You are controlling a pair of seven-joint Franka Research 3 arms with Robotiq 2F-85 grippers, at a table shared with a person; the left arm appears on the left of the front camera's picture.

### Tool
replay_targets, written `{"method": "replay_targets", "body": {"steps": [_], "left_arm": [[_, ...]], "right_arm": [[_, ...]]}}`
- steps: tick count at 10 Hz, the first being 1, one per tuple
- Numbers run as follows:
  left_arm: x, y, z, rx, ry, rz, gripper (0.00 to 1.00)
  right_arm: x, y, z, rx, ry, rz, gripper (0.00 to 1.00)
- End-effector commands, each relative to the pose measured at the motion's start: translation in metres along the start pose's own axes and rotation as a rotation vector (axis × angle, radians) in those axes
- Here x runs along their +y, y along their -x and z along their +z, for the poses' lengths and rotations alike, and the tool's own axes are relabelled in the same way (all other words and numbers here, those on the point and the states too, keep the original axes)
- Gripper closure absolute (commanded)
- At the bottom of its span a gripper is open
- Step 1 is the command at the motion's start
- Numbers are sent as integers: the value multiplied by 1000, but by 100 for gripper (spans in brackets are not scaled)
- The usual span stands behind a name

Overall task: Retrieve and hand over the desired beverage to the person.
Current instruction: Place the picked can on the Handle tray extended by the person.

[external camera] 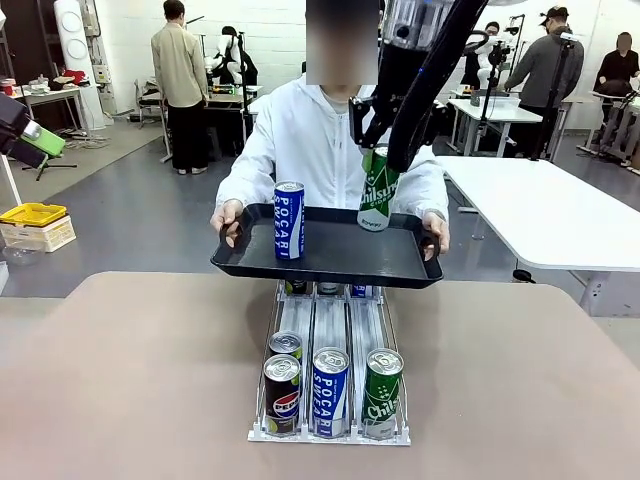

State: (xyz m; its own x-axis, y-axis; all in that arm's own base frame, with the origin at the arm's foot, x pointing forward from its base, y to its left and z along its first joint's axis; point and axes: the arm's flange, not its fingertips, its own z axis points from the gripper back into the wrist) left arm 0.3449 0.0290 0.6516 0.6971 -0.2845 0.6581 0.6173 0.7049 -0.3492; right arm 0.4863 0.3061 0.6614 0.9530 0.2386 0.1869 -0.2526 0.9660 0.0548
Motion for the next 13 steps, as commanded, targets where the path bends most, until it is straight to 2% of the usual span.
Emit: {"method": "replay_targets", "body": {"steps": [1,5,10,11,13], "left_arm": [[1,0,1,-2,1,1,0],[1,0,1,-2,1,1,0],[1,0,1,-2,1,1,0],[1,0,1,-2,1,1,0],[1,0,1,-2,1,1,0]], "right_arm": [[0,-15,-20,43,0,45,42],[3,-23,-75,135,22,117,42],[1,-23,-82,165,16,120,42],[2,-22,-82,165,21,138,0],[5,-20,-82,171,40,153,0]]}}
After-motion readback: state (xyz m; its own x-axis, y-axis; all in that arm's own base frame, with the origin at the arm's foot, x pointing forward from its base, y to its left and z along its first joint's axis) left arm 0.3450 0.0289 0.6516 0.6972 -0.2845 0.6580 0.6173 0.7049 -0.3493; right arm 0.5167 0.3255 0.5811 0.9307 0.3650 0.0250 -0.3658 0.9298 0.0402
